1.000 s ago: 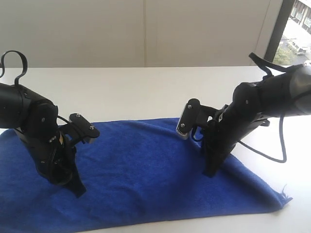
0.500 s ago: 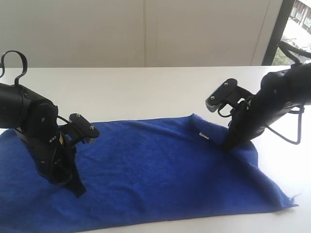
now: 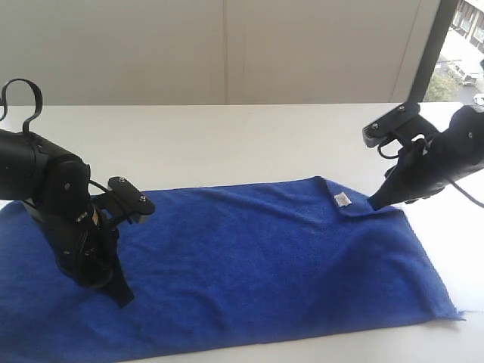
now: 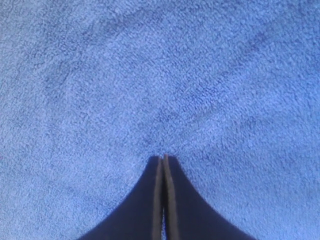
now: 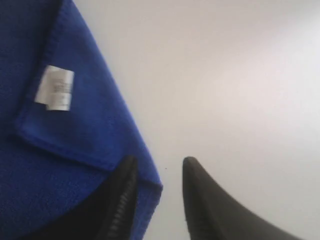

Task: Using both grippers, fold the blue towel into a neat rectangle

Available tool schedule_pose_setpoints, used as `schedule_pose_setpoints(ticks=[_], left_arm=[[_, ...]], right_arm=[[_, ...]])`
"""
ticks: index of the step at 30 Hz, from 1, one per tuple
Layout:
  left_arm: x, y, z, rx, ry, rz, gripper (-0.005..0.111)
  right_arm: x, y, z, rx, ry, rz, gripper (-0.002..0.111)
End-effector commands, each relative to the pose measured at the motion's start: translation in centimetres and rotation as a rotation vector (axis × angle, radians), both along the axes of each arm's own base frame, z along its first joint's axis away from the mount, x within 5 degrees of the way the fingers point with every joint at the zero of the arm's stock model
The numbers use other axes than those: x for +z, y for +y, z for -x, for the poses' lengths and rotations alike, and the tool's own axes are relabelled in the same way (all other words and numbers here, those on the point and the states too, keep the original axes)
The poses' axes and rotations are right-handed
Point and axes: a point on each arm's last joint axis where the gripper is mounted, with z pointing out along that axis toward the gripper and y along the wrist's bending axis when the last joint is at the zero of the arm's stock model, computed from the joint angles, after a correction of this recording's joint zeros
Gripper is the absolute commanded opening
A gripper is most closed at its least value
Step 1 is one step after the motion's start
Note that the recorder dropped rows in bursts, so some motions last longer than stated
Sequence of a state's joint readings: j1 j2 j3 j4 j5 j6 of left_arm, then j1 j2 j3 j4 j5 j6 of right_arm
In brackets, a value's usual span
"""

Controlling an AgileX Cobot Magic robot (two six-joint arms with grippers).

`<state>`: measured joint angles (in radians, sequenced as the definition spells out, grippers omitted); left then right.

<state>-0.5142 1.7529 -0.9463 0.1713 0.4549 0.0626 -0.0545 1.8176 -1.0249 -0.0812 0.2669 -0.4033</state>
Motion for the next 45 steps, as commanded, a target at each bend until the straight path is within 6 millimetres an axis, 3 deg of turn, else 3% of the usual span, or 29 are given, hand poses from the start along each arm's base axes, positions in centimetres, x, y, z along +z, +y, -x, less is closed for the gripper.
schedule_pose_setpoints(ticks=[1,4,7,9,11,13,17,35,42,45], left_arm=[[-0.3,0.2,0.3,0.010,0.022,-0.003,0.000],[-0.2,0.1,0.2,0.008,0.019,-0.001,0.000],[-0.2,0.1,0.2,0.008,0.018,0.000,0.000],[-0.2,0.1,0.2,0.008,0.018,0.000,0.000],[-0.2,0.1,0.2,0.008,0.020,-0.002,0.000],[-0.2,0.1,0.2,0.008,0.018,0.000,0.000],[-0.2,0.1,0.2,0.008,0.018,0.000,0.000],[-0.2,0.1,0.2,0.009,0.020,0.000,0.000],[-0.2,0.1,0.2,0.009,0.020,0.000,0.000],[-0.2,0.1,0.2,0.009,0.019,0.001,0.000]], right_arm=[[0.4,-0.6,0.0,-0.017,-0.022,0.000,0.044],[0.9,0.6,0.2,-0.126,-0.024,-0.132,0.039],[1.1,3.7,0.2,0.046,0.023,-0.104,0.012],[0.6,5.6,0.0,0.151,0.051,-0.074,0.003],[0.3,6.3,-0.2,0.172,0.069,-0.072,0.011],[-0.4,6.4,-0.2,0.195,0.115,-0.063,0.026],[-1.5,6.4,-0.4,0.194,0.134,-0.062,0.038],[-3.4,6.4,-1.4,0.176,0.090,-0.057,0.024],[-3.6,6.3,-1.7,0.175,0.068,-0.052,0.000],[-3.5,6.2,-1.9,0.181,0.037,-0.040,0.000]])
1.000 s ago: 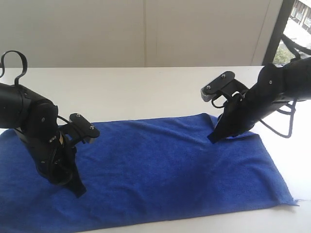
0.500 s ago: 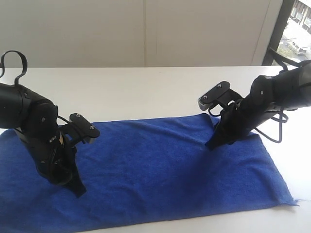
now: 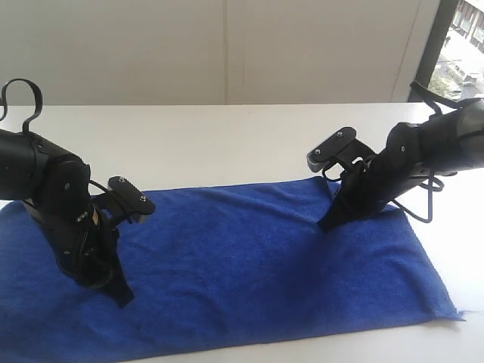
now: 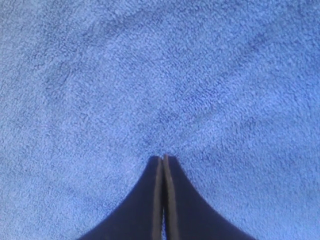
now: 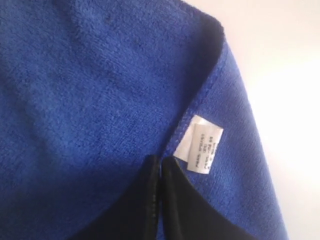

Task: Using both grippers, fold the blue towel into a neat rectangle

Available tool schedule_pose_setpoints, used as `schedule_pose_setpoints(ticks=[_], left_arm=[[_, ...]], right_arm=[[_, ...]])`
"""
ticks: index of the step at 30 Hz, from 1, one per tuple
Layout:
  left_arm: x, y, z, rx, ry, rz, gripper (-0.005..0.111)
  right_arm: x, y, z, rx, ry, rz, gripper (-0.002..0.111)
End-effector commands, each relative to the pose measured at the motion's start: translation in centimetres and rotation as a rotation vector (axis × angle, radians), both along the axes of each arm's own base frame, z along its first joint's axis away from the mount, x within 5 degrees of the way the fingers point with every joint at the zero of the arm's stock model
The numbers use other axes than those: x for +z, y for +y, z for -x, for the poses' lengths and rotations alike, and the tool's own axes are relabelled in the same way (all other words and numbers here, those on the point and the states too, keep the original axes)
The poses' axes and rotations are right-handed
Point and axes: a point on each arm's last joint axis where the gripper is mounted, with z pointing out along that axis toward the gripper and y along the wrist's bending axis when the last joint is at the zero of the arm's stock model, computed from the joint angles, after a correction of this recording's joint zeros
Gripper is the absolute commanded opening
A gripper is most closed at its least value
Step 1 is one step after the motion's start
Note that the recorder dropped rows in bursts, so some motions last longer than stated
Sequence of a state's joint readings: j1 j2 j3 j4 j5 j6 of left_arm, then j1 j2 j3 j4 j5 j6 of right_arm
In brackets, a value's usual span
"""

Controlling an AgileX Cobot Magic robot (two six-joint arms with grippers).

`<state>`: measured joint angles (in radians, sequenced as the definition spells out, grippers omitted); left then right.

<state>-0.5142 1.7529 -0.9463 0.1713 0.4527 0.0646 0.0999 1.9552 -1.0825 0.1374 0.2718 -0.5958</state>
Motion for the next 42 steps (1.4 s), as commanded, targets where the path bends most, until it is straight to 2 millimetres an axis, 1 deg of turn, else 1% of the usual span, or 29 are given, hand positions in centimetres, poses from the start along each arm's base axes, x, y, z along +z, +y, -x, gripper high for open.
schedule_pose_setpoints(ticks=[1,4,6,11,15,19,22,29,32,39,42], left_arm=[[-0.2,0.1,0.2,0.011,0.020,0.000,0.000],[-0.2,0.1,0.2,0.011,0.020,0.000,0.000],[-0.2,0.1,0.2,0.011,0.020,0.000,0.000],[-0.2,0.0,0.2,0.016,0.016,0.010,0.000],[-0.2,0.0,0.2,0.019,0.019,0.014,0.000],[-0.3,0.1,0.3,0.016,0.026,0.008,0.000],[-0.3,0.1,0.3,0.016,0.028,0.007,0.000],[-0.3,0.1,0.3,0.016,0.028,0.007,0.000],[-0.3,0.1,0.3,0.016,0.028,0.007,0.000],[-0.3,0.1,0.3,0.016,0.028,0.007,0.000],[-0.3,0.1,0.3,0.019,0.030,0.010,0.000]], right_arm=[[0.3,-0.1,-0.6,0.012,-0.067,0.017,0.000],[0.5,-0.6,-0.9,0.007,-0.110,0.027,0.000],[0.7,-1.3,-1.2,-0.015,-0.138,0.027,0.000],[1.1,-3.7,-1.8,-0.095,-0.201,0.022,0.000],[0.9,-5.1,-2.1,-0.130,-0.236,0.029,0.000],[0.4,-5.8,-2.7,-0.146,-0.264,0.036,0.000],[-0.1,-6.0,-3.3,-0.133,-0.258,0.049,0.000],[-0.3,-6.3,-5.2,-0.116,-0.293,0.067,0.000],[-0.4,-6.3,-5.7,-0.115,-0.298,0.068,0.000],[-0.3,-6.4,-5.9,-0.102,-0.321,0.083,0.000],[-0.3,-6.8,-5.9,-0.110,-0.312,0.084,0.000]])
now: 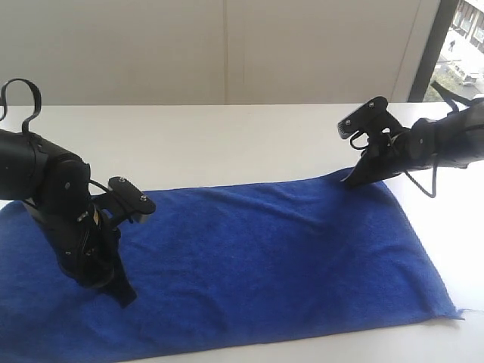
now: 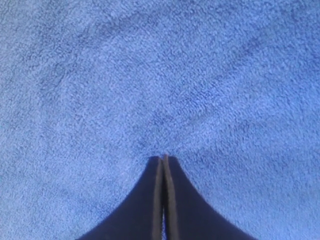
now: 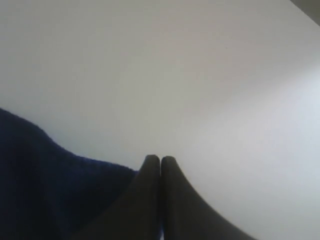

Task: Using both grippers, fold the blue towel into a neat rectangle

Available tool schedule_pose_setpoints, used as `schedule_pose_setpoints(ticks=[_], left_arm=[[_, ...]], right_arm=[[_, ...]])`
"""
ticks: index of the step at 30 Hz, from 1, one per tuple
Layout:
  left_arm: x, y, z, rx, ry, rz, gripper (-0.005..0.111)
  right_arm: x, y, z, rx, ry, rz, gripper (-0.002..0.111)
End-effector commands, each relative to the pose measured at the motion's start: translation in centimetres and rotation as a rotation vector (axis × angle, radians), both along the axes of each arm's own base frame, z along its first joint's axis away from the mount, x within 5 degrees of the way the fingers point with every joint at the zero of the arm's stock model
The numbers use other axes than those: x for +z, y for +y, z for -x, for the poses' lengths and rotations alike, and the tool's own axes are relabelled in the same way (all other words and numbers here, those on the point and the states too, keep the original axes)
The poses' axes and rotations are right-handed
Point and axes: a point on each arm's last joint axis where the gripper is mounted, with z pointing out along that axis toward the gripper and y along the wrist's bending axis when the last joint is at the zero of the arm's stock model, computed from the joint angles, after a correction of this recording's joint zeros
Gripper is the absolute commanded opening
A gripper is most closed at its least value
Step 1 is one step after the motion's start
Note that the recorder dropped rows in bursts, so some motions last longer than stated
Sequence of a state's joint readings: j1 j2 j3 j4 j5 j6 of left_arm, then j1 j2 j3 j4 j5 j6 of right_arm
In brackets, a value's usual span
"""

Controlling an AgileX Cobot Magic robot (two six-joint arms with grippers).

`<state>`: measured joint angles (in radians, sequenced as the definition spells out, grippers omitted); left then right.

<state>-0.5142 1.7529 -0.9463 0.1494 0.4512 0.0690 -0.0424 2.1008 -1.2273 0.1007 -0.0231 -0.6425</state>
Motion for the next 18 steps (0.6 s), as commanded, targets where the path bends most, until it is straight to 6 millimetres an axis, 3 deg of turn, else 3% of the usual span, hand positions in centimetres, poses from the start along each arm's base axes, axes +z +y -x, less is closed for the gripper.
schedule_pose_setpoints(ticks=[1,5,14,18], left_arm=[[-0.3,0.2,0.3,0.008,0.023,-0.004,0.000],[-0.3,0.2,0.3,0.010,0.024,-0.003,0.000],[-0.2,0.1,0.3,0.009,0.022,-0.002,0.000],[-0.2,0.0,0.0,0.016,-0.007,0.018,0.000]], right_arm=[[0.3,-0.8,-0.1,-0.008,-0.010,0.012,0.000],[0.2,-1.7,0.0,-0.027,0.007,0.009,0.005],[0.7,-3.1,0.2,-0.067,0.001,0.002,0.047],[2.4,-3.0,0.7,-0.132,0.010,-0.076,0.050]])
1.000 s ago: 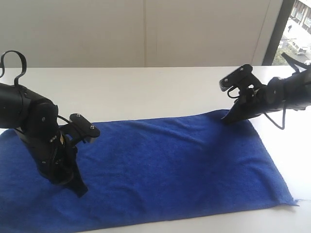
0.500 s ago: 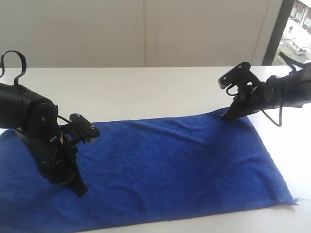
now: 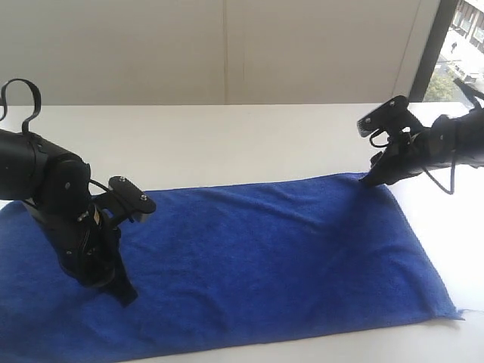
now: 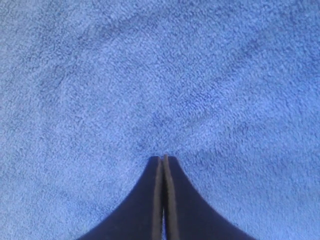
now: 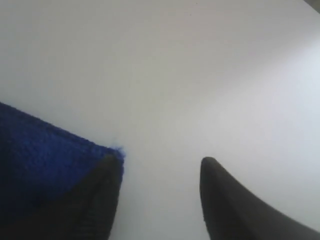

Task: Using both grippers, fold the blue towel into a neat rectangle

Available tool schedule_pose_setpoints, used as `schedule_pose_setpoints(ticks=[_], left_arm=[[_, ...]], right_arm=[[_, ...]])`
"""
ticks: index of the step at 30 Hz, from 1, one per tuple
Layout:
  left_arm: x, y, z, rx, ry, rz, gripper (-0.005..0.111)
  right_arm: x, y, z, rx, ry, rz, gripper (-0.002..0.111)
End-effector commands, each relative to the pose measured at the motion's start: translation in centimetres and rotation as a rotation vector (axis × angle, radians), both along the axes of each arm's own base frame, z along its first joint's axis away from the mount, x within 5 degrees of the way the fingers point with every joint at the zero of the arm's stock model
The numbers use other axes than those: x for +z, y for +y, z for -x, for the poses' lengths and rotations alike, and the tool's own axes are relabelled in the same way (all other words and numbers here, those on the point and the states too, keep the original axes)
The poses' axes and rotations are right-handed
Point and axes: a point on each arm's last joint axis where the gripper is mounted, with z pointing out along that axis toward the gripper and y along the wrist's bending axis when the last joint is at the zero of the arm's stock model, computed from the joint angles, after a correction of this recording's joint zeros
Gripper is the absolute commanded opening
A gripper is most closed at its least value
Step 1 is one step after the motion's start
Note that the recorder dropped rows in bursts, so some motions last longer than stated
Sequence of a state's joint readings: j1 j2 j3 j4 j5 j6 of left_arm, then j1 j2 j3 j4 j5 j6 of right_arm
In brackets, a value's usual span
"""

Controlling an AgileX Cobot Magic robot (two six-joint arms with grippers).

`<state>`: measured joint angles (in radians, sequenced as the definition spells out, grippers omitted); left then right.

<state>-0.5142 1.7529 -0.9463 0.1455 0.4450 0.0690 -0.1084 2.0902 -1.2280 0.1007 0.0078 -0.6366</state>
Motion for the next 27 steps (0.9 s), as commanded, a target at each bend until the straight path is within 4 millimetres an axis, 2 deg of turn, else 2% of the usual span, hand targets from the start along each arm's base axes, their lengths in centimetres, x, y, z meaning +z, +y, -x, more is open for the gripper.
schedule_pose_setpoints(ticks=[1,4,6,8,10,13,15,16,18,20,21,24,27], left_arm=[[-0.2,0.0,-0.1,0.013,-0.015,0.020,0.000],[0.7,-0.3,-0.6,0.013,-0.042,0.035,0.001],[2.0,-0.5,-0.9,0.013,-0.079,0.056,0.007],[4.0,-0.5,-0.9,0.013,-0.129,0.084,0.018],[6.1,-0.2,-0.4,0.013,-0.164,0.102,0.031],[9.1,0.8,1.0,-0.005,-0.201,0.092,0.045],[11.3,1.7,2.3,-0.002,-0.234,0.091,0.042],[12.4,2.2,2.9,0.015,-0.261,0.094,0.038],[14.5,3.2,4.2,0.062,-0.314,0.120,0.023],[16.7,4.2,6.0,0.091,-0.367,0.161,0.004],[17.5,4.6,6.7,0.093,-0.386,0.173,0.000],[19.1,6.1,9.0,0.089,-0.470,0.197,0.000],[19.3,7.4,10.4,0.083,-0.531,0.162,0.000]], right_arm=[[2.4,-0.2,0.5,-0.080,0.008,-0.089,0.050],[4.0,0.1,1.5,-0.132,0.066,-0.157,0.050],[4.8,0.3,2.3,-0.146,0.124,-0.181,0.050],[5.5,0.5,3.1,-0.144,0.184,-0.194,0.047],[6.0,0.9,3.9,-0.128,0.259,-0.202,0.040],[6.3,1.8,5.3,-0.104,0.377,-0.225,0.022],[5.6,3.0,6.3,-0.034,0.452,-0.226,0.006],[5.0,3.5,6.9,0.004,0.484,-0.221,0.000],[4.0,4.2,7.7,0.016,0.511,-0.218,0.000],[3.3,4.3,8.0,-0.005,0.502,-0.223,0.000],[3.0,4.3,8.2,-0.024,0.497,-0.230,0.000],[2.6,4.2,8.2,-0.053,0.462,-0.235,0.000],[2.4,4.1,8.1,-0.060,0.435,-0.233,0.000]])
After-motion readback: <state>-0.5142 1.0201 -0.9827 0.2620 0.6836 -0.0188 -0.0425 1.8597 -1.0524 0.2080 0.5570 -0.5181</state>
